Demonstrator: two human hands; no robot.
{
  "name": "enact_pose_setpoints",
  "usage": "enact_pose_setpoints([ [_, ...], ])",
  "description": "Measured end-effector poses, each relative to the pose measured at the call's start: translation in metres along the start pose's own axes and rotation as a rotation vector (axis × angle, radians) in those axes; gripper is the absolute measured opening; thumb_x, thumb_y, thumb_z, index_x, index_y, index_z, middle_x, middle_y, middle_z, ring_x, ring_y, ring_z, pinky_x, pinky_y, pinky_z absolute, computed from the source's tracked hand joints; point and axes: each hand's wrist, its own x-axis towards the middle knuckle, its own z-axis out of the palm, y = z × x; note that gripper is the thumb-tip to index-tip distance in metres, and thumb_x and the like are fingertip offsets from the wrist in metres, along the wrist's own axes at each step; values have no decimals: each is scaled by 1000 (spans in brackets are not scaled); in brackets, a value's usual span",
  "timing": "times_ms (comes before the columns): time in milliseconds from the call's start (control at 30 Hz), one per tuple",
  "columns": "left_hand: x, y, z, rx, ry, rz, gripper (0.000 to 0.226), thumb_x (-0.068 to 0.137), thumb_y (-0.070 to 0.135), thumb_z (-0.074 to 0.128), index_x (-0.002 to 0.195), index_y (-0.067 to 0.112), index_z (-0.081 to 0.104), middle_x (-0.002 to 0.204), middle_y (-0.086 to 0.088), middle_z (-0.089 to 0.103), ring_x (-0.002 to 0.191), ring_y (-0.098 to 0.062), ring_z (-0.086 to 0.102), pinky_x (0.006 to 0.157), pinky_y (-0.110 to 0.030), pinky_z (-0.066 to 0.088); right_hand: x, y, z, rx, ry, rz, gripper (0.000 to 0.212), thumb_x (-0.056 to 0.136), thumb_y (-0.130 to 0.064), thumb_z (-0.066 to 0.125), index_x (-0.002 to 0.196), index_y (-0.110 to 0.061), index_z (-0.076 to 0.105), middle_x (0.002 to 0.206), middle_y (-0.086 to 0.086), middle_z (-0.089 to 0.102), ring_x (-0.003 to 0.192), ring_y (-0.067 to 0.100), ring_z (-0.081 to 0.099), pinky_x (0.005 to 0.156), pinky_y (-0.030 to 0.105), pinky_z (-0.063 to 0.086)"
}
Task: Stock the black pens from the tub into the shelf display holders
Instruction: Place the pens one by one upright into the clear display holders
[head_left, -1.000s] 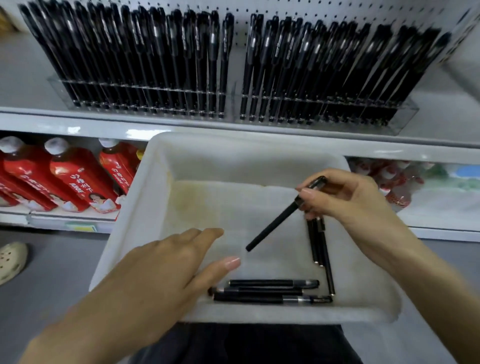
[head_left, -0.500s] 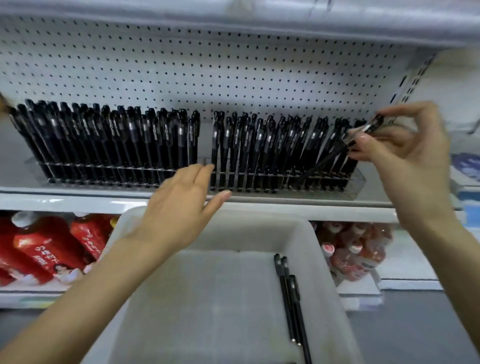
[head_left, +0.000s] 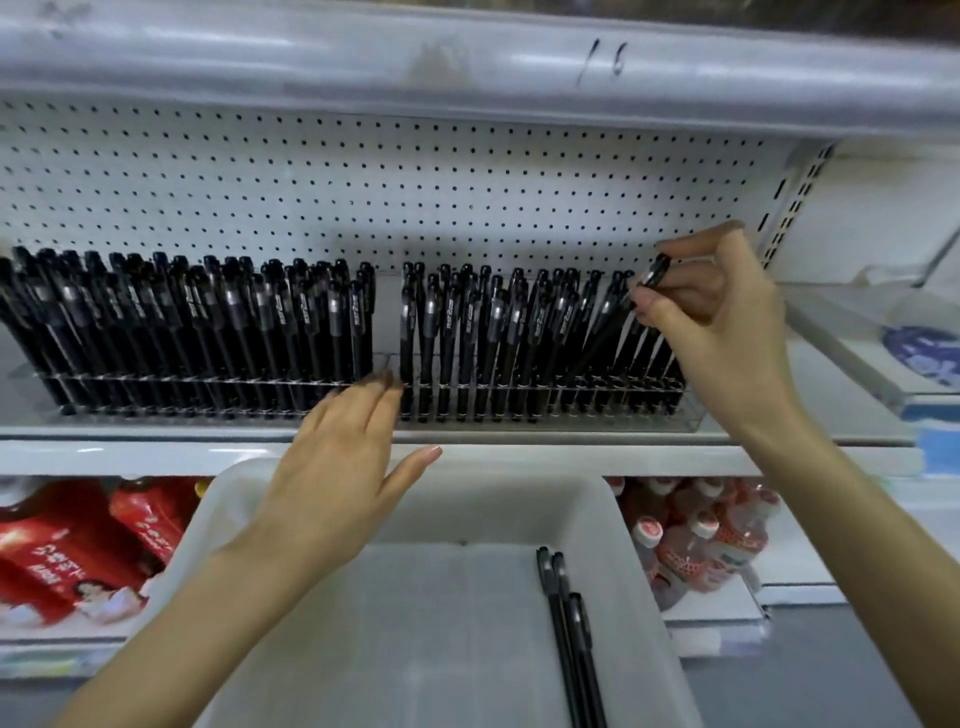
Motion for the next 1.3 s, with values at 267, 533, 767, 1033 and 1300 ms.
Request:
enact_pose_setpoints([
  [267,-2,-1,4,-3,11,22,88,89,69,15,135,2,47,138,-11,49,130,-25,43,110,-41,30,3,9,16,-135,-137,30,27,84,-12,69,98,-25,50,82,-5,64,82,5,63,80,24,53],
  [533,-3,1,8,18,7,13,94,86,74,9,139,4,42,143,-11,44,134,-25,38,111,-38,19,9,5,22,-228,-197,35,24,87,-14,66,103,-23,50,89,0,63,85,5,61,67,3,41],
  [767,-2,1,10,37,5,8,89,89,71,14,134,2,48,136,-11,51,129,-26,45,108,-43,28,6,5,26,-305,-163,-12,25,87,-12,66,110,-17,56,83,-11,55,78,-4,54,66,1,39],
  [1033,-2,-1,10,15,12,17,92,87,74,11,139,4,42,142,-10,45,134,-23,38,111,-43,28,8,5,25,-412,-176,-50,25,88,-15,65,112,-20,57,89,-2,57,75,0,52,63,3,36],
  [1300,-2,0,6,18,17,26,94,85,74,7,141,6,40,145,-7,42,137,-21,34,112,-39,22,13,0,25,-479,-237,-18,20,88,-16,65,108,-17,62,95,-1,60,88,12,55,79,21,42],
])
